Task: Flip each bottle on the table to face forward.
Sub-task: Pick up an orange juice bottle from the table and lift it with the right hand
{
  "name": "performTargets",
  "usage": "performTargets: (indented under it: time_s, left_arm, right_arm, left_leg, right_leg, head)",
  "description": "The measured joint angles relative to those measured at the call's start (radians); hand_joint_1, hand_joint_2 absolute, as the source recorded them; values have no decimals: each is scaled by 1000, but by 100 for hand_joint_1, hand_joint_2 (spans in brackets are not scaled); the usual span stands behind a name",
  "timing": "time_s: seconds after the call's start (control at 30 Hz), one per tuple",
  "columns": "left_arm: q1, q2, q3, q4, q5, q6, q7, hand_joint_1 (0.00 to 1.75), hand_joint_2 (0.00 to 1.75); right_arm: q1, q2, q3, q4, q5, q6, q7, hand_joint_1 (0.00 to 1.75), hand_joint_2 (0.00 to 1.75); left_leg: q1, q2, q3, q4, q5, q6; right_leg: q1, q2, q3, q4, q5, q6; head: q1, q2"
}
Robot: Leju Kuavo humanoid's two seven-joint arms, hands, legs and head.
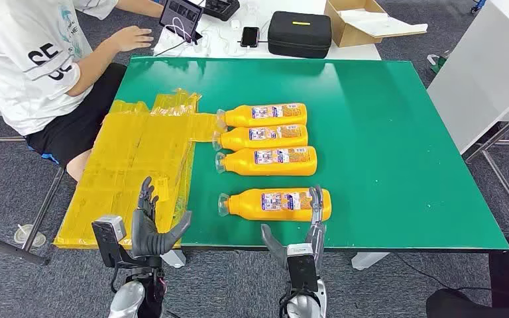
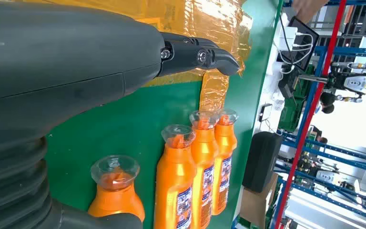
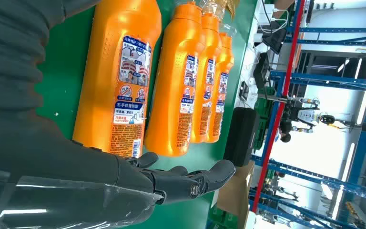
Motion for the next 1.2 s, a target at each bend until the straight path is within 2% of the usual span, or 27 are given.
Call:
performTargets:
  time_s: [0.87, 1.2]
  left_arm:
    - [0, 0, 0, 0, 0, 0, 0, 0, 175]
    - [-6, 0, 1, 0, 0, -4, 0, 0, 175]
  right_arm:
    - [0, 0, 0, 0, 7, -5, 0, 0, 175]
    - [-20, -6, -21, 11, 120, 16, 9, 0, 175]
  left_leg:
    - [0, 0, 0, 0, 0, 0]
    - [0, 0, 0, 0, 0, 0]
  right_leg:
    - [0, 0, 0, 0, 0, 0]
    - [0, 0, 0, 0, 0, 0]
  head:
    - [0, 0]
    - [0, 0]
